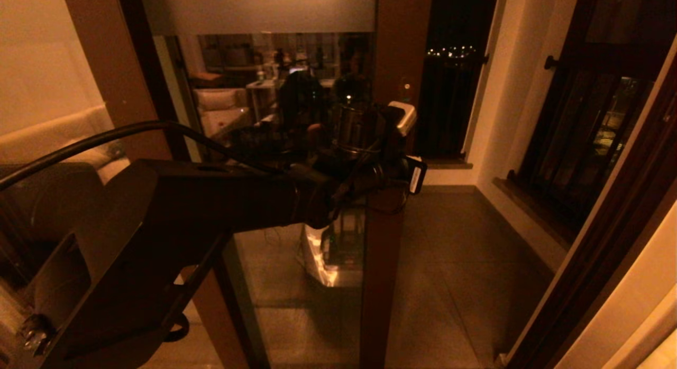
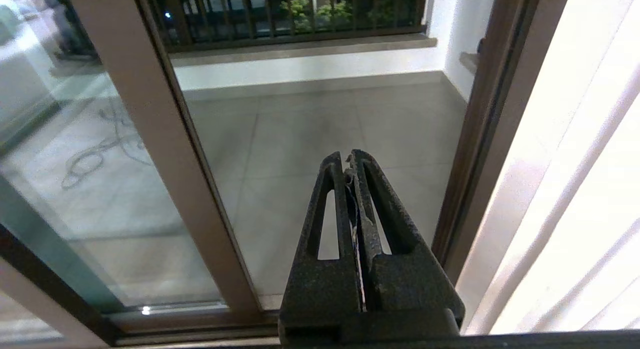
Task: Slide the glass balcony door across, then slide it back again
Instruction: Close the slid door
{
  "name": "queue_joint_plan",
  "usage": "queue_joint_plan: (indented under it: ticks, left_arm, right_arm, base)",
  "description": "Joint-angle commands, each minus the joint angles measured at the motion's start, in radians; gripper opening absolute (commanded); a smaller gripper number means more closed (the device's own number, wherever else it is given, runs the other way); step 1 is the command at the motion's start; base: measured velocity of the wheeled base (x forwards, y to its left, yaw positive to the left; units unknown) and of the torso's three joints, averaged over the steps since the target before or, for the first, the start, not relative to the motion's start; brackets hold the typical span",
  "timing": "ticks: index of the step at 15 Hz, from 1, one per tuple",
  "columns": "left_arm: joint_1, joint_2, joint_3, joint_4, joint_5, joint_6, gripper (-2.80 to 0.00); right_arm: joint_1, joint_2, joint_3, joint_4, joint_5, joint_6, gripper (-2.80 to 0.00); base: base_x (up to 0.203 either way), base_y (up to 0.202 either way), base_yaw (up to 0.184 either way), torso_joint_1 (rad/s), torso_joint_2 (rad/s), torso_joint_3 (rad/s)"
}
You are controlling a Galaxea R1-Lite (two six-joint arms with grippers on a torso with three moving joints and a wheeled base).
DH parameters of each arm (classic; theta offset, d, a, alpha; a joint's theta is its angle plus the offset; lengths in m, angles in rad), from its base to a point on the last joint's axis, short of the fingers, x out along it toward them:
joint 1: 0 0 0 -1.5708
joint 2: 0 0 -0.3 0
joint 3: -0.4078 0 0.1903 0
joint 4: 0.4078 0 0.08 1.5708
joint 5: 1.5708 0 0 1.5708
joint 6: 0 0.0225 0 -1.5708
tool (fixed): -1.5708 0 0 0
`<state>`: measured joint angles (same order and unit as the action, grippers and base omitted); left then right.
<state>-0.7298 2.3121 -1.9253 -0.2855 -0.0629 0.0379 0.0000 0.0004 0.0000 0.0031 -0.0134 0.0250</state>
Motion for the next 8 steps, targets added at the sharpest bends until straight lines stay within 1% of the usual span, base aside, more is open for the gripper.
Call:
queue_joint_plan:
  ticks: [1,5,7,8]
  left_arm:
    - [0.003,-0.023,0.0,-0.004,0.016,0.0,-2.8]
    - [0.003,-0.135,0.023,-0.004,0.074,-0.006,-2.8]
    - [0.004,-0.249,0.096,-0.003,0.098,-0.023,-2.8]
    - [0.005,-0.326,0.165,-0.001,0.1,-0.028,-2.8]
  right_arm:
    - [0.0,0.001,0.0,0.0,0.0,0.0,-2.8]
    - [0.0,0.001,0.0,0.0,0.0,0.0,-2.8]
    - [0.0,0.001,0.0,0.0,0.0,0.0,-2.8]
    - [0.0,0.001,0.0,0.0,0.0,0.0,-2.8]
  base:
    - [0.0,0.0,0.0,0.0,0.0,0.0]
    - [0.0,0.0,0.0,0.0,0.0,0.0]
    - [0.0,0.0,0.0,0.0,0.0,0.0]
    - [0.0,0.0,0.0,0.0,0.0,0.0]
